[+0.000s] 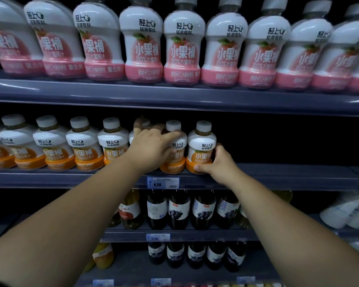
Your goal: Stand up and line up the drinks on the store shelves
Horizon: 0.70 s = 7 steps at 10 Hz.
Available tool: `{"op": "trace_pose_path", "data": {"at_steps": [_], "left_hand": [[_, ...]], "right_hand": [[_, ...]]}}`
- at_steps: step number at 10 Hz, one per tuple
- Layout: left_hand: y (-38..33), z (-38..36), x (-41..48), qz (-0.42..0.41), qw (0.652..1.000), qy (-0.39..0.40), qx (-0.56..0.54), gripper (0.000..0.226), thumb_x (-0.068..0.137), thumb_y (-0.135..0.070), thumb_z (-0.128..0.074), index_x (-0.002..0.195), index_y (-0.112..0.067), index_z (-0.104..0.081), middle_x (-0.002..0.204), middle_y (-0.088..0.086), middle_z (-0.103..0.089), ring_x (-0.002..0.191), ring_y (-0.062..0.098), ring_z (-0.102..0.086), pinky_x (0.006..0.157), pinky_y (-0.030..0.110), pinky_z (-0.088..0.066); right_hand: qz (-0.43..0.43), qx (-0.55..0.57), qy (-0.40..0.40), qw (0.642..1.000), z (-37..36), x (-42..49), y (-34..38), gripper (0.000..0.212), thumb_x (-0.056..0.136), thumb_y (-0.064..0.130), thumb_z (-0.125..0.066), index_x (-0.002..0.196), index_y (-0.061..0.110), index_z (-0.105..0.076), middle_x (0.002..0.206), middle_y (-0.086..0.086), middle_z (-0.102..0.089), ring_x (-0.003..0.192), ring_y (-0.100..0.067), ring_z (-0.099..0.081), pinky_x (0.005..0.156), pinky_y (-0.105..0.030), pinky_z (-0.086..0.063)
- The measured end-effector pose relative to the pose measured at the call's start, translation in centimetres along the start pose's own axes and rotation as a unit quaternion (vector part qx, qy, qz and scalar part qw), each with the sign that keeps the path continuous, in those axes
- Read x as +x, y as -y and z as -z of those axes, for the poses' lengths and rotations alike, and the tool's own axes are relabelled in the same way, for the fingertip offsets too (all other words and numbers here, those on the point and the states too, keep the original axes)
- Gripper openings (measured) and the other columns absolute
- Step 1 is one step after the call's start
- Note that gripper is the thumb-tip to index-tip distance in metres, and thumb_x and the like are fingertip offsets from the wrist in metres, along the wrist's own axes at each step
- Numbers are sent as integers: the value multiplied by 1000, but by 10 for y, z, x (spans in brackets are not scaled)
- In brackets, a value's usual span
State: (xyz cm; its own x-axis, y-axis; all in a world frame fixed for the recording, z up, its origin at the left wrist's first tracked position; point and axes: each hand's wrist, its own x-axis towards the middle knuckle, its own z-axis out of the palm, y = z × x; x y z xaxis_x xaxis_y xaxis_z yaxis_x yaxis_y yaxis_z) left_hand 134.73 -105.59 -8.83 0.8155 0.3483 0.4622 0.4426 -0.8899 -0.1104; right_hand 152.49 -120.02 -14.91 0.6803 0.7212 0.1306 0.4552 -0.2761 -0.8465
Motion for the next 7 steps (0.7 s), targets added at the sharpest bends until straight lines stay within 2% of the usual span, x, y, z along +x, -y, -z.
{"op": "trace_pose_path", "data": {"at_steps": [1, 2, 3, 4, 5, 6, 7], "left_hand": [[5, -7, -1, -11, 1000, -24, 5, 48, 94, -50, -49, 140, -50, -35, 116, 4, -61, 119, 32, -54, 111, 59, 7], [5, -13, -2, -18, 999, -38, 13, 48, 95, -46, -49, 141, -49, -34, 124, 1, -63, 139, 31, -38, 109, 60, 19], [4, -12, -4, -19, 999, -34, 3, 50, 97, -33, -49, 143, -45, -35, 130, 0, -61, 145, 34, -26, 109, 66, 16], [10, -9, -15, -31, 998, -50, 21, 56, 95, -27, -51, 146, -41, -33, 143, 4, -49, 137, 35, -36, 112, 68, 5], [39, -4, -36, -44, 998, -53, 13, 60, 93, -35, -53, 148, -38, -31, 148, 7, -40, 136, 36, -32, 114, 61, -11], [86, 8, -66, -67, 996, -53, -12, 64, 88, -40, -57, 148, -34, -35, 150, 12, -37, 138, 40, -28, 112, 57, -19], [135, 27, -92, -62, 996, -21, -55, 68, 88, -43, -58, 151, -33, -32, 158, 13, -27, 144, 39, -20, 114, 56, -20]], "right_hand": [[3, 6, 1, 1000, 0, -1, 1, 66, 68, 19, -92, 116, 22, -46, 115, 2, -60, 108, -17, -61, 91, -32, -48], [14, -3, 4, 1000, -1, -4, 0, 64, 71, 21, -90, 116, 25, -45, 114, 6, -57, 107, -15, -59, 93, -33, -47], [10, -23, 9, 1000, 0, -8, 2, 64, 71, 23, -90, 115, 26, -43, 114, 7, -56, 105, -13, -57, 91, -31, -46], [13, -21, -34, 999, -6, -19, 6, 76, 66, 28, -92, 124, 26, -42, 122, 5, -57, 112, -15, -58, 94, -35, -49], [11, -22, -99, 995, -19, -39, 22, 94, 56, 43, -88, 135, 36, -38, 130, 6, -55, 115, -16, -58, 98, -45, -51], [-4, -48, -136, 990, -48, -63, 44, 113, 54, 55, -83, 150, 40, -26, 144, 2, -48, 127, -22, -52, 104, -49, -48], [-39, -102, -126, 986, -81, -92, 81, 113, 78, 39, -83, 161, 26, -7, 166, 0, -15, 148, -24, -25, 119, -41, -29]]}}
